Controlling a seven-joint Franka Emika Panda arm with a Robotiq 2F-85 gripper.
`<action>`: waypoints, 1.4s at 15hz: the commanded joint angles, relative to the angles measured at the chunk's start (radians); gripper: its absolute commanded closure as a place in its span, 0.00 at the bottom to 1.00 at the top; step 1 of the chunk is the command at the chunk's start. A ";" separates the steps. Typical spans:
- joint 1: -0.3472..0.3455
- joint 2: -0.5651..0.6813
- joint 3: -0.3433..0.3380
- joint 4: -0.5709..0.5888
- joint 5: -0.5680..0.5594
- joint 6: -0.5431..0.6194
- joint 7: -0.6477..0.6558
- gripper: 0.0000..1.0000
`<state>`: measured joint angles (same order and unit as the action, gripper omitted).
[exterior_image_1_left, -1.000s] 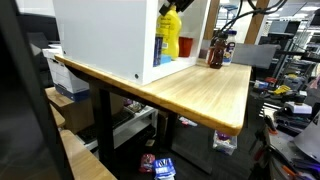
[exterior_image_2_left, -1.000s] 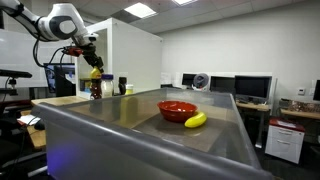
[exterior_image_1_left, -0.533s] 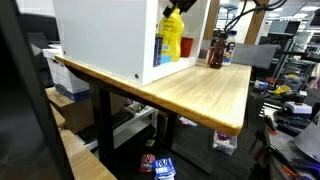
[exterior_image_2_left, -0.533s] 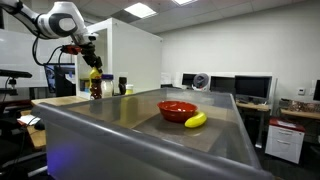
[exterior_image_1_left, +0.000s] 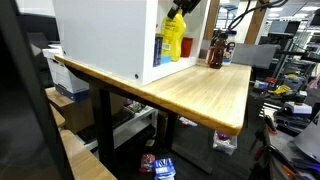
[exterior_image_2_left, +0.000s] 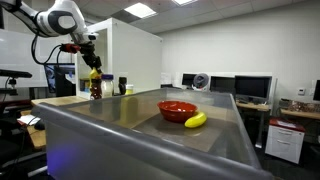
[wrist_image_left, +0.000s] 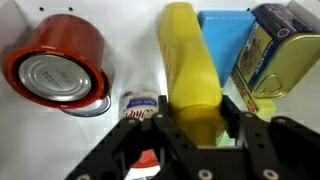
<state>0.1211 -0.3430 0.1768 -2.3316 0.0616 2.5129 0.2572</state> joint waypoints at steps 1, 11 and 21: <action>-0.011 -0.031 0.008 0.013 -0.027 -0.026 -0.002 0.73; 0.004 -0.023 0.008 0.015 -0.005 -0.015 -0.020 0.02; 0.013 0.034 0.011 0.046 -0.017 0.019 -0.087 0.44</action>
<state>0.1248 -0.3272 0.1880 -2.3203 0.0599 2.5211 0.2102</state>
